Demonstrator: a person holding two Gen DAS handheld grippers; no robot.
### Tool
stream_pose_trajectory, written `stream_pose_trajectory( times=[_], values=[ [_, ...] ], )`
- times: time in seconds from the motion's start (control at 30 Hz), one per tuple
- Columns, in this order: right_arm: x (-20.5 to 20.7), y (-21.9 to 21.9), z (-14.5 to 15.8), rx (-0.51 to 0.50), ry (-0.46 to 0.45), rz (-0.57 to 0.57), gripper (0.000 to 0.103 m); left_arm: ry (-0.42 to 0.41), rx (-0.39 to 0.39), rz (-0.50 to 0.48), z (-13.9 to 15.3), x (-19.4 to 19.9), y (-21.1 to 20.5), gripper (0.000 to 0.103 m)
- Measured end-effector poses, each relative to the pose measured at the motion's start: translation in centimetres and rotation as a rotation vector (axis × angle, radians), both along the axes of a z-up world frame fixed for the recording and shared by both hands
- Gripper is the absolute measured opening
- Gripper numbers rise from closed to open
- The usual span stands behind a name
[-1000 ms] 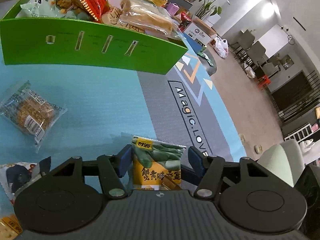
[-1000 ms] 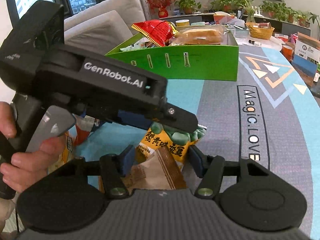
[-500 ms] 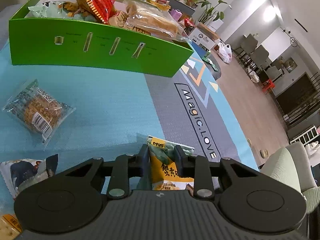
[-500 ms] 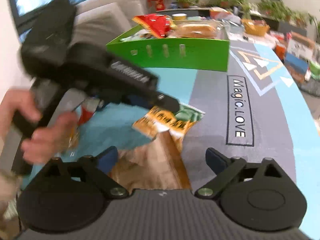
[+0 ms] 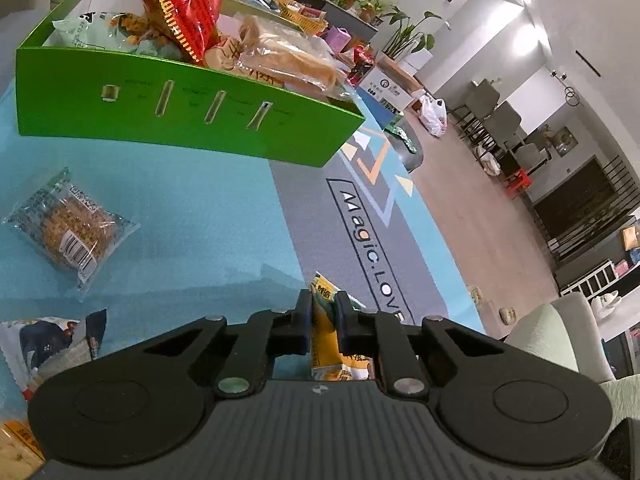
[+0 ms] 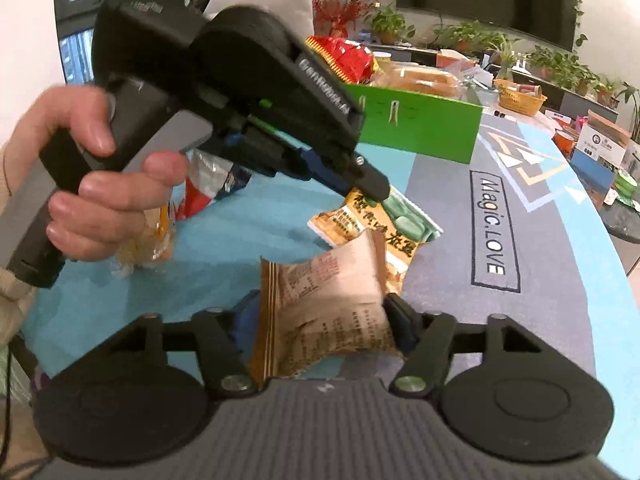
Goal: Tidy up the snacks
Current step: 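Close the left gripper on the seed bag while the right gripper grasps the brown paper bag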
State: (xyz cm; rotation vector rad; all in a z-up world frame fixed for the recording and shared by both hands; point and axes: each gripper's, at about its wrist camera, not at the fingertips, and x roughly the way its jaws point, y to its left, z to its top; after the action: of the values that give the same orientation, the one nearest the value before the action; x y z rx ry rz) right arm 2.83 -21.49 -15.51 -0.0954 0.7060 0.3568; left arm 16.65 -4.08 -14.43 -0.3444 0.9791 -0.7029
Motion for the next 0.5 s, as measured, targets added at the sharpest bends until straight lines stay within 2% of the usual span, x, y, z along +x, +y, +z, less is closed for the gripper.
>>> stream_pose_trajectory(
  times=[0.17, 0.5],
  values=[
    [0.4, -0.5, 0.2, -0.001, 0.003, -0.021, 0.062, -0.021, -0.012, -0.004, 0.5, -0.3, -0.1, 0.009],
    [0.9, -1.9, 1.7, 0.021, -0.059, -0.077, 0.062, -0.052, -0.016, 0.011, 1.8, 0.2, 0.8, 0.007]
  ],
)
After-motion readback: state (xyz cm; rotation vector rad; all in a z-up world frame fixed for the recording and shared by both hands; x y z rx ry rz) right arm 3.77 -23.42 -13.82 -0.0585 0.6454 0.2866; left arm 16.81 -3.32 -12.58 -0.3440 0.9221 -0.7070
